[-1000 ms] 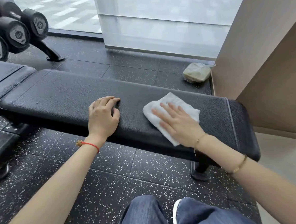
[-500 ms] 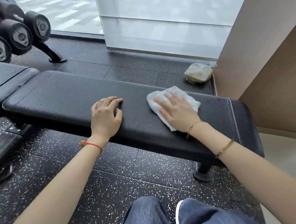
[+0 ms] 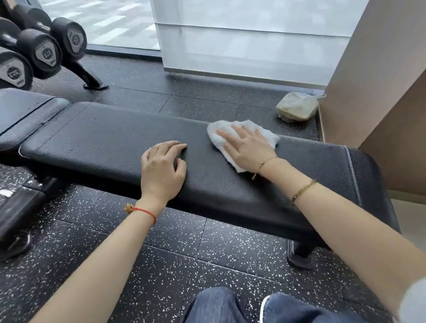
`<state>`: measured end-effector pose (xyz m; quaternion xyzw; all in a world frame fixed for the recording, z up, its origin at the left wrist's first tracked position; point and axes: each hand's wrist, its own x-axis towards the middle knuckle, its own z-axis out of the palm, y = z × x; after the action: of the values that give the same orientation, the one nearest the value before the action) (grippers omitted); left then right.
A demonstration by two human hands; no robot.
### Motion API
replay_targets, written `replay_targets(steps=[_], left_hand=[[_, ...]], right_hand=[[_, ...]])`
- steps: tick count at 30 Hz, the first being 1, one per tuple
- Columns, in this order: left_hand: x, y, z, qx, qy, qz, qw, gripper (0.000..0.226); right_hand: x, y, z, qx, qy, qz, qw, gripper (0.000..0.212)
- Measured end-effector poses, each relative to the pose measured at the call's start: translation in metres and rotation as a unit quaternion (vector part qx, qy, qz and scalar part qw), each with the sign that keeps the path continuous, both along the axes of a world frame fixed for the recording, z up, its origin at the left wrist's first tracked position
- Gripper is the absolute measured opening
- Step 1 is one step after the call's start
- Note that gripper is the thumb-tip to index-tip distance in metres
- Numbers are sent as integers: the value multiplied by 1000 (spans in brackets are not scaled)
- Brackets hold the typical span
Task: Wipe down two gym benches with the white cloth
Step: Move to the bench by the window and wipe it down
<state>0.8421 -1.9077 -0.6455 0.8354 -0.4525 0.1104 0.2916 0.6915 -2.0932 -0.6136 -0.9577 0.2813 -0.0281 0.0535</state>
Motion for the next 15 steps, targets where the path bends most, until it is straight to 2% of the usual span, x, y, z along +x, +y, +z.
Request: replay_targets(steps=[3, 6, 10, 12, 15], left_hand=[[0, 0, 1, 4, 5, -1, 1000, 36], [0, 0, 1, 3, 7, 2, 1000, 36], [0, 1, 2, -4, 10, 1, 1000, 38], [-1, 1, 3, -2, 10, 0, 1000, 39], [-4, 2, 4, 3, 14, -2, 1000, 39]], right_hand=[[31, -2, 6, 18, 12, -33, 999, 49], [29, 32, 0, -10, -4, 44, 999, 49], [-23, 63, -11, -32, -30, 125, 991, 48], [-38, 49, -8, -23, -20, 80, 996, 48], [-31, 29, 5, 22, -5, -55, 998, 48]])
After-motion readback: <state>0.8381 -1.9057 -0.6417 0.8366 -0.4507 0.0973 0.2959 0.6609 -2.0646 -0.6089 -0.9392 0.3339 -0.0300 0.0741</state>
